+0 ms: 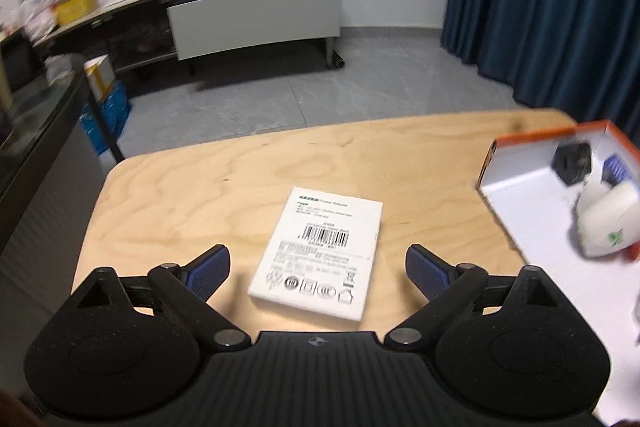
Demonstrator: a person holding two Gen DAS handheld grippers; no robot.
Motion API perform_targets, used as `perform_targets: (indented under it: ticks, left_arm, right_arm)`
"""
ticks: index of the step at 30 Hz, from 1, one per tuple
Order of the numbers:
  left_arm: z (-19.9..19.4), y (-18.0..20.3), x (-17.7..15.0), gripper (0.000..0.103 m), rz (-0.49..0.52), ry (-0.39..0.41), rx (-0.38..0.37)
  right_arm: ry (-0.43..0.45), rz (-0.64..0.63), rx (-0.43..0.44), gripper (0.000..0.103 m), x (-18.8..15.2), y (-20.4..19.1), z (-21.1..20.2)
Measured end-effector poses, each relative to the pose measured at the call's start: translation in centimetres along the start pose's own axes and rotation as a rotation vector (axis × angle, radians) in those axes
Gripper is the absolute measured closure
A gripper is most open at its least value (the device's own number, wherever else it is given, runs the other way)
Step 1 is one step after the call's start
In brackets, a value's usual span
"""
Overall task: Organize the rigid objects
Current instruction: 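Grasp the white adapter box with the left gripper while the right grasps the clear glass bottle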
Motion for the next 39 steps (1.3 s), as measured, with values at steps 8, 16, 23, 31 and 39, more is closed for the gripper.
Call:
perform_targets:
  ticks: [8, 16, 23, 31, 39]
  left_arm:
    - [0.1, -1.4, -0.6, 0.043, -0.011, -0.002, -0.006]
    - [-5.0, -5.4, -1.8, 0.043, -0.124, 0.065, 0.036]
    - [-8.6, -8.1, -3.9, 0.043, -0.216, 0.089, 0.056]
    - [-10.6, -8.2, -5.3, 0.043, -0.277, 0.103, 0.052]
    - [-13.1, -6.4, -6.3, 0.043, -0.311, 0.132, 0.027]
  right_arm:
    - [-0.058, -0.022, 0.045, 0.016, 1.1, -0.5, 3.8]
    - [-0.170, -0.124, 0.144, 0.016, 3.1, -1.4, 9.7]
    - [-0.256, -0.227, 0.182, 0.016, 4.5, -3.3, 15.2]
    - [-0.286, -0.179, 0.215, 0.040, 3.7, -2.8, 18.1]
    - [-0.207, -0.111, 0.128, 0.041, 3.1, -3.3, 13.3]
Point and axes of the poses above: each gripper's, at about its wrist camera, not at the fingertips, and z roughly the way its jaws point, y to its right, x to its top, the point moved 4 cm from there along z, roughly the way its jaws point, and after that the axes turned 1 degree about x, right-handed, at the moved point
